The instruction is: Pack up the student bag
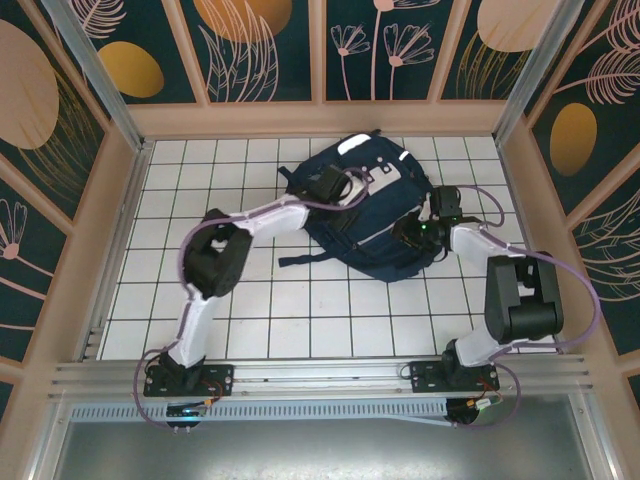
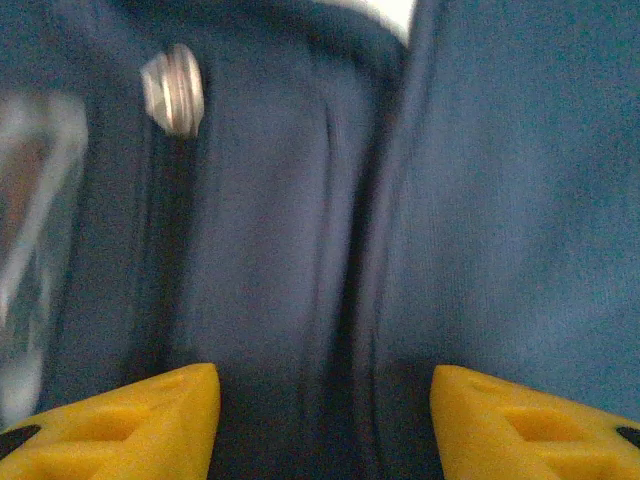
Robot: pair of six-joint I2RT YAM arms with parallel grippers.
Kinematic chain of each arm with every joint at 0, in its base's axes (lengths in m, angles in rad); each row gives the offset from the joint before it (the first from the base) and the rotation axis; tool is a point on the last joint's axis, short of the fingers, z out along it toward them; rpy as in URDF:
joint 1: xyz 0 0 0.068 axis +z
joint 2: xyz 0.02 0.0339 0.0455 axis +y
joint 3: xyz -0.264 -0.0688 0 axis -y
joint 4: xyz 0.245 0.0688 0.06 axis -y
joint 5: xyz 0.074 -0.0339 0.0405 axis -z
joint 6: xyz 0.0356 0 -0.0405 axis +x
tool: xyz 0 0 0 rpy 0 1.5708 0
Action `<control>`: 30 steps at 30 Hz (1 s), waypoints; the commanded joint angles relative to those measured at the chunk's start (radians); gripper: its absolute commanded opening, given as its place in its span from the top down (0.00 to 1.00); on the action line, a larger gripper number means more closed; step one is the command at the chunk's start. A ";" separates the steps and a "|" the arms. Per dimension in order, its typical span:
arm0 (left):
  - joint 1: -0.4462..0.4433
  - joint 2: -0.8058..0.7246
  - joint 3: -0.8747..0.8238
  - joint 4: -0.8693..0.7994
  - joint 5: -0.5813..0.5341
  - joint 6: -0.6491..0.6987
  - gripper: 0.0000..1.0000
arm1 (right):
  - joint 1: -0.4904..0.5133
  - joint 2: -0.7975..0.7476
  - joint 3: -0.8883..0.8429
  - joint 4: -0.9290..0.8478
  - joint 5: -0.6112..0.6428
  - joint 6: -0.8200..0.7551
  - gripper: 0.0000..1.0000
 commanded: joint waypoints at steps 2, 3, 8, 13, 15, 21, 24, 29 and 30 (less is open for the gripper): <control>0.001 -0.232 -0.361 0.085 0.148 -0.096 0.47 | -0.025 0.090 0.070 0.127 -0.060 -0.076 0.73; 0.002 -0.289 -0.437 0.111 0.184 -0.110 0.48 | -0.022 0.121 0.096 0.142 -0.090 -0.087 0.76; -0.013 -0.495 -0.612 0.127 0.248 -0.135 0.51 | -0.007 0.243 0.222 0.185 -0.141 -0.089 0.78; -0.017 -0.607 -0.557 0.094 0.146 -0.106 0.40 | 0.008 0.317 0.298 0.183 -0.165 -0.091 0.82; -0.014 -0.565 -0.459 0.081 0.050 -0.070 0.36 | 0.015 0.294 0.268 0.183 -0.144 -0.080 0.83; 0.051 -0.129 0.073 -0.055 0.067 -0.054 0.32 | 0.016 0.155 0.148 0.135 -0.042 -0.049 0.71; 0.081 0.121 0.435 -0.176 0.032 -0.083 0.32 | -0.006 0.093 0.120 0.094 0.007 -0.033 0.64; 0.111 0.408 0.831 -0.323 0.020 -0.111 0.34 | -0.051 0.067 0.094 0.122 -0.049 -0.015 0.61; 0.111 0.427 0.831 -0.329 0.024 -0.104 0.34 | -0.056 0.077 0.096 0.141 -0.072 -0.009 0.61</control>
